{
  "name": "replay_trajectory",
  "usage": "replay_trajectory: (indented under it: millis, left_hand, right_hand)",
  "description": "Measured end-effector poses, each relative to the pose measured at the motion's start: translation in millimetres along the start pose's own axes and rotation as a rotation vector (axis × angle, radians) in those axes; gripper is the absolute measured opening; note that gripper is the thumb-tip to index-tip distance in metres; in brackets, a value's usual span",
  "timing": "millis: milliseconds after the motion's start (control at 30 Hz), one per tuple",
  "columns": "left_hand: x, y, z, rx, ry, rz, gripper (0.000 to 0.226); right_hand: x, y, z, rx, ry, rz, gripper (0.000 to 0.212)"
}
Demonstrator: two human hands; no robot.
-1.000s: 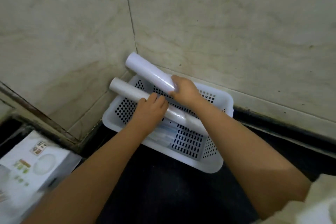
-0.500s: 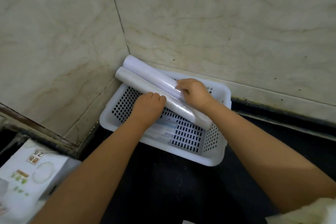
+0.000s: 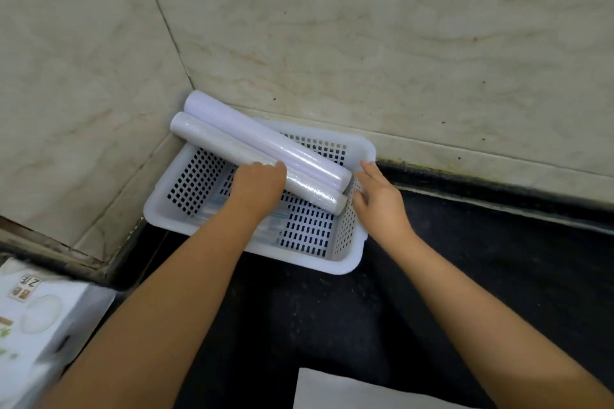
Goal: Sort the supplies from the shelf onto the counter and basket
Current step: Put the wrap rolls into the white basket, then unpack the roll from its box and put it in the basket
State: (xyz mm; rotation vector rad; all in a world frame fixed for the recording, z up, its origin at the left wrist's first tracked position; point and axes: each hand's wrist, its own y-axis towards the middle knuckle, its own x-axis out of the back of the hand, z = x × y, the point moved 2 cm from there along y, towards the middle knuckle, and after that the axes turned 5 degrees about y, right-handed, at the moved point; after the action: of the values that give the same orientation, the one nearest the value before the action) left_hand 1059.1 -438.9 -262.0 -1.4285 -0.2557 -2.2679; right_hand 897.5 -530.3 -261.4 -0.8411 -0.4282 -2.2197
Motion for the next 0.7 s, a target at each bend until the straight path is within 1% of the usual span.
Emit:
replay_trajectory:
  millis: [133, 233, 267, 333, 400, 533, 633, 700]
  left_hand:
    - [11.1, -4.2, -9.7, 0.046, -0.036, 0.077, 0.027]
    - [28.6, -17.9, -13.0, 0.055, -0.095, 0.063, 0.037]
    - [35.0, -28.9, -17.0, 0.042, -0.123, 0.065, 0.037]
    - [44.7, -45.7, -22.1, 0.013, -0.165, 0.034, 0.029]
    - [54.8, -70.1, -32.2, -0.015, -0.19, 0.036, 0.024]
    - [73.7, -122.4, -54.4, -0.021, -0.26, 0.059, 0.026]
    - [83.6, -158.9, -77.0, -0.006, -0.28, 0.076, 0.031]
    - [92.9, -179.1, -98.0, -0.028, -0.262, 0.097, 0.034]
  right_hand:
    - [2.2, 0.0, 0.8, -0.005, -0.016, 0.057, 0.044]
    - [12.6, -5.3, 6.7, 0.042, -0.086, 0.163, 0.045]
    - [18.0, -14.1, 7.4, 0.067, -0.101, 0.196, 0.045]
    - [26.8, -28.0, 5.3, 0.11, -0.131, 0.208, 0.046]
    - [38.6, -52.5, -0.8, 0.114, -0.143, 0.244, 0.049]
    - [67.6, -98.3, -14.8, 0.139, -0.249, 0.344, 0.047]
    - [92.2, -130.3, -24.4, 0.155, -0.337, 0.356, 0.046]
    - [112.1, -155.7, -34.0, 0.109, -0.39, 0.287, 0.044]
